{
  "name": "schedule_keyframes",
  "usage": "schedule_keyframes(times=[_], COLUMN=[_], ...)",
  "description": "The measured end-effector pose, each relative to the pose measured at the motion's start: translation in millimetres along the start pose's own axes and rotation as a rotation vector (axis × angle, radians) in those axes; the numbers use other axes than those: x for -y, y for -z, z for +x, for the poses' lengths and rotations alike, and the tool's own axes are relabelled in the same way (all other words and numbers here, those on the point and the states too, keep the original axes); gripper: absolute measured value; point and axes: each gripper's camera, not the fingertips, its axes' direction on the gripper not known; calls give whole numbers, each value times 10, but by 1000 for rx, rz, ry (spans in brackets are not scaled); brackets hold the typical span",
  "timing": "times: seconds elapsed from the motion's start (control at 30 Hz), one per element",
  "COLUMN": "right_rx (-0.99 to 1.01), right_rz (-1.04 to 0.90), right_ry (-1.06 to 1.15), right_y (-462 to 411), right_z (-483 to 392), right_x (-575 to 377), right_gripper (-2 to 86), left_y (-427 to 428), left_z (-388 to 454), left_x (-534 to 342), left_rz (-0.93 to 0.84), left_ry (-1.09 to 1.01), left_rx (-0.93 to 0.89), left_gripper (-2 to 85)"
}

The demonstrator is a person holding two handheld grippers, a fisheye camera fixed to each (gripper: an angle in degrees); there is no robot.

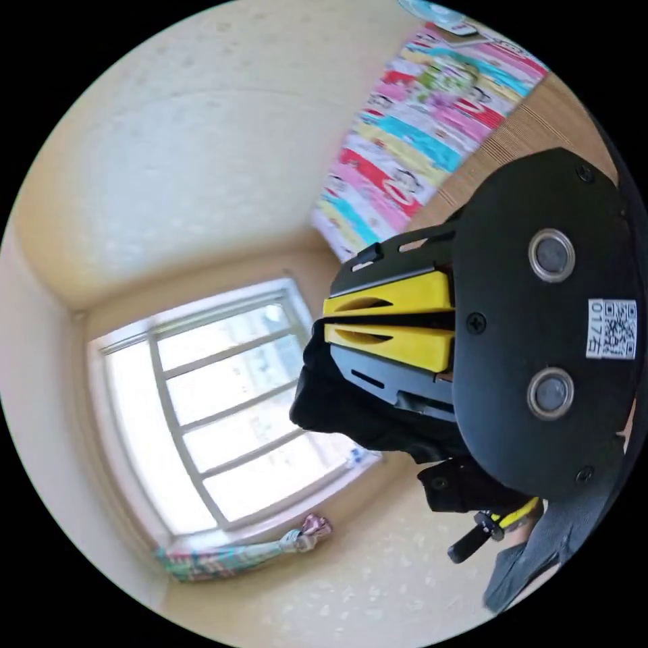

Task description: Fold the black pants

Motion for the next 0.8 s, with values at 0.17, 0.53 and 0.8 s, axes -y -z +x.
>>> schedule_keyframes(times=[0.17, 0.53, 0.8], right_rx=[77, 452, 453], right_rz=[-461, -785, 279], right_ry=[-234, -1116, -1713], right_y=[-1947, -1316, 1427], right_z=[565, 1925, 1721], right_x=[-1028, -5730, -7409], right_gripper=[84, 12, 5], left_y=[249, 941, 504], left_z=[-1244, -3341, -4527], left_x=[-790, -2203, -1906], left_rz=[-253, -338, -523], left_ry=[466, 1331, 1404], left_rx=[405, 131, 36], left_gripper=[105, 134, 136])
